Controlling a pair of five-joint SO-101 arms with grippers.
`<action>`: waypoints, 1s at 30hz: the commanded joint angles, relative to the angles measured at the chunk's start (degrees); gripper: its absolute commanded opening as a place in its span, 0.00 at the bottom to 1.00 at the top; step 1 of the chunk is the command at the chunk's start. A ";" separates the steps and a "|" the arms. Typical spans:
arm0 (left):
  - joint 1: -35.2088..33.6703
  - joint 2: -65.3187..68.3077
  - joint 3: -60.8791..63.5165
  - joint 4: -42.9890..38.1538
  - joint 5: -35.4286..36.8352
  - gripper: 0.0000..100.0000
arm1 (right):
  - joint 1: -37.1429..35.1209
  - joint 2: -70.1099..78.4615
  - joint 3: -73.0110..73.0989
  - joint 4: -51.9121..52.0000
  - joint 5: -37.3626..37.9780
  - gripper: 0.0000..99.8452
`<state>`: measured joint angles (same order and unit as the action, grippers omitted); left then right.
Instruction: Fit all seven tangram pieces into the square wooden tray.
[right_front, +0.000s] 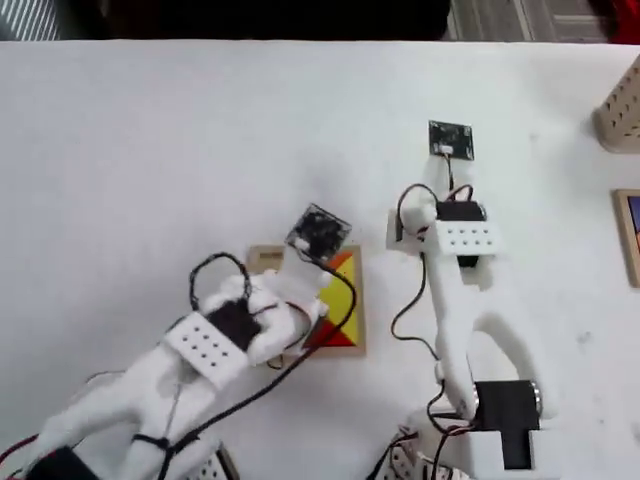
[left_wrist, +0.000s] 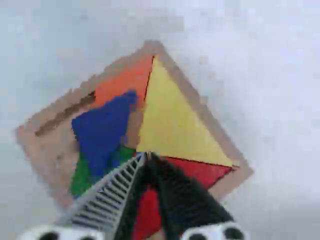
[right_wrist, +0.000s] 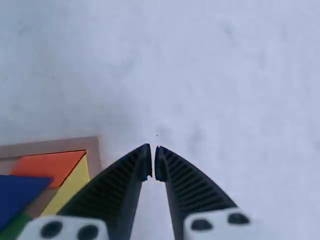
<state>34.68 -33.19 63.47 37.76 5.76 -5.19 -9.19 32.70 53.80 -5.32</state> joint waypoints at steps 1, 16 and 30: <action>1.63 6.99 -4.92 -3.60 0.62 0.02 | 0.48 -2.77 -0.62 -0.84 -0.53 0.02; -9.36 16.92 -10.99 -5.54 0.26 0.02 | -0.04 -2.33 -0.53 -0.75 -0.62 0.02; -8.66 16.75 -14.07 -3.25 0.26 0.02 | -0.04 -2.42 -0.44 -0.66 -0.62 0.02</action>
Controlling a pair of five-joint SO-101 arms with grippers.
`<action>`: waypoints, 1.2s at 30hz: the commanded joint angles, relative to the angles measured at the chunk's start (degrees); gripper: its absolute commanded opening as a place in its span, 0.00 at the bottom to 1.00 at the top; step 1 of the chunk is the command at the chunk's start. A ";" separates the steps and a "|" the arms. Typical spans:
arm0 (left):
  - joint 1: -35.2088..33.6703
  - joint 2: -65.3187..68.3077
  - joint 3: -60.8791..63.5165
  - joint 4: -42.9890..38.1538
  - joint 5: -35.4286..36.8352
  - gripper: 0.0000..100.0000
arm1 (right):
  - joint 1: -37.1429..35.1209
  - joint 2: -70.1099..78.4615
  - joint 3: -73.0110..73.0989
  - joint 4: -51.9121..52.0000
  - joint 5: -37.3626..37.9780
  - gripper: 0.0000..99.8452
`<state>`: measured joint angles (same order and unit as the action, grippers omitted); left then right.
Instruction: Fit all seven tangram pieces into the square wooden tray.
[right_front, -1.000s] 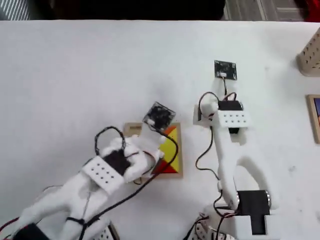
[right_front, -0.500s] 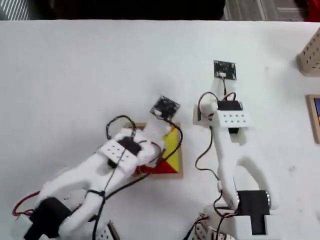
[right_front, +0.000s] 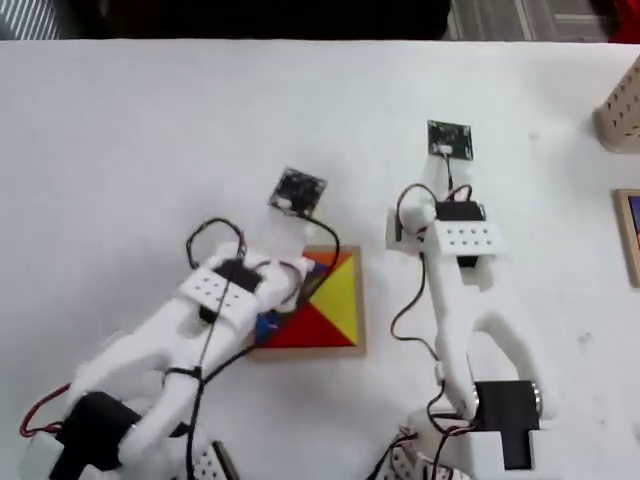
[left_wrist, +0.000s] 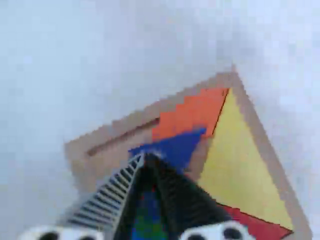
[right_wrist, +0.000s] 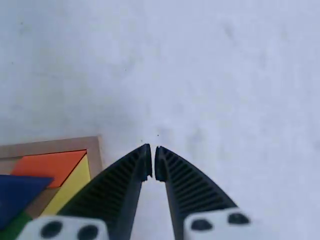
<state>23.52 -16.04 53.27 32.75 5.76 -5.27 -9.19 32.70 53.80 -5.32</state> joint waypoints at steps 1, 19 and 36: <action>3.65 -0.31 -4.31 2.37 0.26 0.02 | 0.13 -2.51 -0.44 -0.66 -0.62 0.02; 6.46 11.47 -10.02 1.23 0.26 0.02 | 0.57 -2.86 -0.62 -0.57 -0.62 0.02; -1.89 11.03 -10.46 8.44 0.18 0.02 | 0.48 -2.86 -0.62 -0.57 -0.62 0.02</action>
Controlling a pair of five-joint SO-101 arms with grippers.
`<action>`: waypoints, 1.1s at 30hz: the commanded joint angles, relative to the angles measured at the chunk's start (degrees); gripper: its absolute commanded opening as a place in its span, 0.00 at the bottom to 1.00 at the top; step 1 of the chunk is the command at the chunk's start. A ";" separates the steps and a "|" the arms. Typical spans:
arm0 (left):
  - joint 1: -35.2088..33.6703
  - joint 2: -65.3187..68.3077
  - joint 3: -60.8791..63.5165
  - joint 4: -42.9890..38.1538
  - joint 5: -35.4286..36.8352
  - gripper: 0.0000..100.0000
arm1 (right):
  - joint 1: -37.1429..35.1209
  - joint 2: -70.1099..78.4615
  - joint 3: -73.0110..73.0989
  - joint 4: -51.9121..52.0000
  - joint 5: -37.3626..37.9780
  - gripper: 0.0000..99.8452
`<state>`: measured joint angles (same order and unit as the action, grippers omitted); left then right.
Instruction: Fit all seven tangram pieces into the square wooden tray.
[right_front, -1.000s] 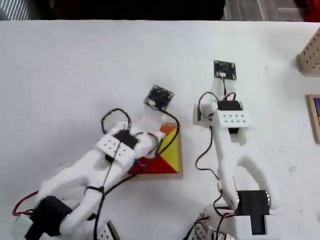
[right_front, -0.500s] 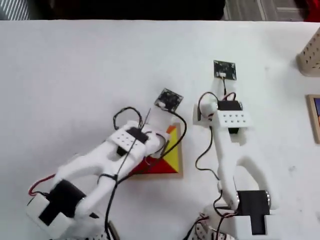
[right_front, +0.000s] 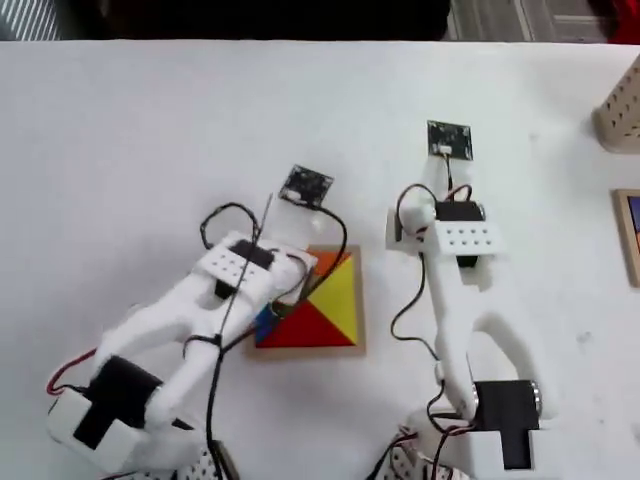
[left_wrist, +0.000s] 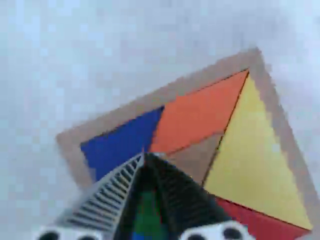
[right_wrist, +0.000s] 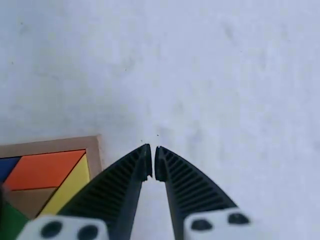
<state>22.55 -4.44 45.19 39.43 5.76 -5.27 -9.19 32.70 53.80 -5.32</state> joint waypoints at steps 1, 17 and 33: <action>-0.92 -0.92 -2.37 1.85 0.18 0.02 | 0.48 -2.86 -0.62 -0.57 -0.62 0.02; -16.84 -25.01 6.51 2.29 -0.09 0.02 | 0.13 -3.12 -0.62 -0.57 -0.09 0.02; -32.66 -49.10 22.59 2.29 -11.69 0.02 | 6.64 -39.52 21.80 0.22 8.44 0.02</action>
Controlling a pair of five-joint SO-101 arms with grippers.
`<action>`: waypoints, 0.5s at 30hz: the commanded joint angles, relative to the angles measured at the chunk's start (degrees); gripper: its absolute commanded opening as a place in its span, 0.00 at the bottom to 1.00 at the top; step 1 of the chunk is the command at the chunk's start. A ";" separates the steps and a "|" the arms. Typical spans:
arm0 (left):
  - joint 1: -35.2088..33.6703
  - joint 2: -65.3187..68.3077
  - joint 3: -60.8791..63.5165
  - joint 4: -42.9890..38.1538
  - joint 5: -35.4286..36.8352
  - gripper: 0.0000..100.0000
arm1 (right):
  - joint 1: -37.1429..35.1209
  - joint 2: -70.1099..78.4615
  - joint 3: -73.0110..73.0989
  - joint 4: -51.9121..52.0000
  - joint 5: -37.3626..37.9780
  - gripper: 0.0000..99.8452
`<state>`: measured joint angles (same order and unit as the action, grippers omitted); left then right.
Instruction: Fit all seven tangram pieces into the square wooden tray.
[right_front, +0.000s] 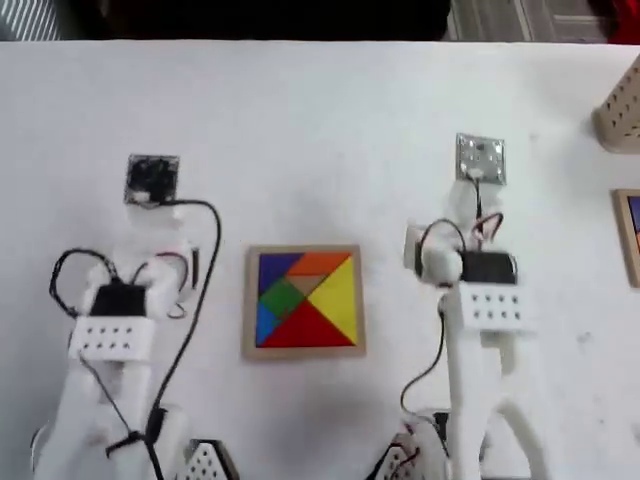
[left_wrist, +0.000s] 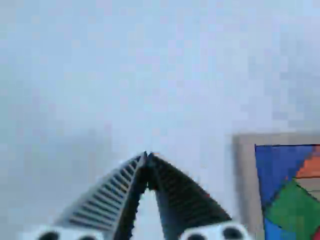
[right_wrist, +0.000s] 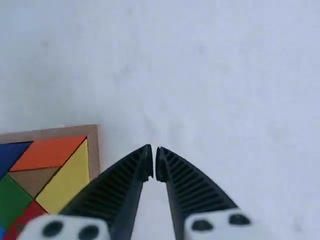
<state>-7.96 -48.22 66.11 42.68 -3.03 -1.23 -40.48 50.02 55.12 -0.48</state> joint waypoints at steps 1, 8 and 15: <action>-2.51 -7.08 3.08 -0.97 -4.13 0.02 | 3.30 -10.77 7.12 -1.89 5.54 0.02; -2.42 -20.79 13.36 -0.79 -5.10 0.02 | 2.24 -28.53 24.35 -2.86 15.12 0.02; -2.59 -34.77 23.47 0.53 -5.19 0.02 | -1.01 -41.98 31.47 7.96 15.47 0.02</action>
<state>-9.98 -77.76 88.35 42.68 -7.69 -0.35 -78.02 80.62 58.64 14.46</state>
